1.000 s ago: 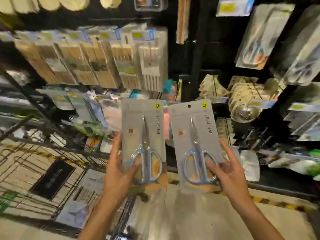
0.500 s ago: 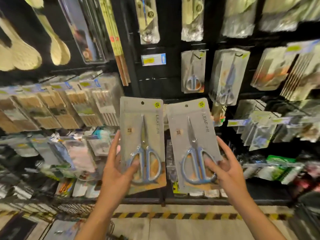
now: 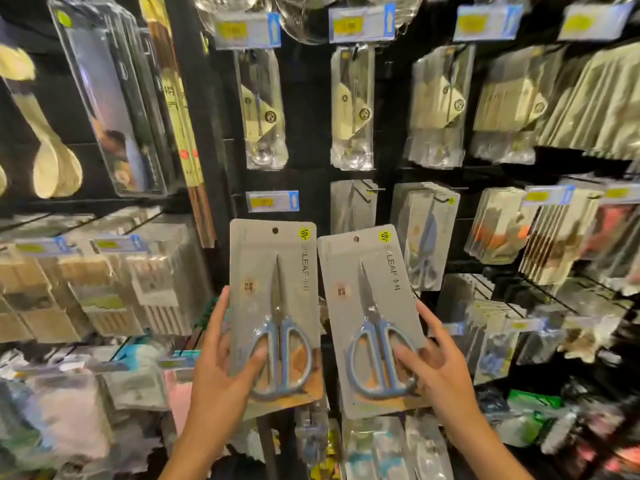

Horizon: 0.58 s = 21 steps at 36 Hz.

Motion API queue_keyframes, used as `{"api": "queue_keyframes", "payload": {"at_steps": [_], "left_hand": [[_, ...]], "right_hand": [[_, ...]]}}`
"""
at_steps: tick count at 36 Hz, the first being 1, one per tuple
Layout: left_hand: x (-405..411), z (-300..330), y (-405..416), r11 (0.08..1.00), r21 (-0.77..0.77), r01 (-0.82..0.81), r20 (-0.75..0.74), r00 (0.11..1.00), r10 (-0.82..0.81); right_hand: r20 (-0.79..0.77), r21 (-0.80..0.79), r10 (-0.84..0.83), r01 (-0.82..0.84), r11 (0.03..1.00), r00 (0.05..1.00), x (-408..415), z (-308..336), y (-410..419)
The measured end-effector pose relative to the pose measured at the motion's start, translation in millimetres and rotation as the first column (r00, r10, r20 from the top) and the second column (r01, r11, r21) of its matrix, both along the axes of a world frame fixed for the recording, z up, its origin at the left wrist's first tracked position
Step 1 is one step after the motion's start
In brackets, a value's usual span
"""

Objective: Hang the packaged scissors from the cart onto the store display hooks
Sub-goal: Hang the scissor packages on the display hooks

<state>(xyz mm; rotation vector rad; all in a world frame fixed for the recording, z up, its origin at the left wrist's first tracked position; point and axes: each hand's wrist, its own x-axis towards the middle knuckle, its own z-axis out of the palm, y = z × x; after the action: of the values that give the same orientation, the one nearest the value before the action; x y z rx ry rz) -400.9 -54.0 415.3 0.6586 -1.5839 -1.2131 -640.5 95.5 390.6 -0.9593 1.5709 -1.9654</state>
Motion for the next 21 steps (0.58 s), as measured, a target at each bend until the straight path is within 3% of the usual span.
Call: {"api": "queue_keyframes", "payload": {"at_steps": [9,21], "left_hand": [[-46.8,10.9,-46.8,0.998,-0.038,0.046,0.019,0.999,-0.045],[-92.8,13.1,-67.9,0.999,-0.047,-0.020,0.041,0.999,0.022]], "right_hand": [[0.004,-0.018,-0.006,0.006,1.000,1.000,-47.1,1.2,-46.0],[0.061,-0.082,-0.001,0.006,0.997,0.998,-104.1,8.8,-82.2]]}}
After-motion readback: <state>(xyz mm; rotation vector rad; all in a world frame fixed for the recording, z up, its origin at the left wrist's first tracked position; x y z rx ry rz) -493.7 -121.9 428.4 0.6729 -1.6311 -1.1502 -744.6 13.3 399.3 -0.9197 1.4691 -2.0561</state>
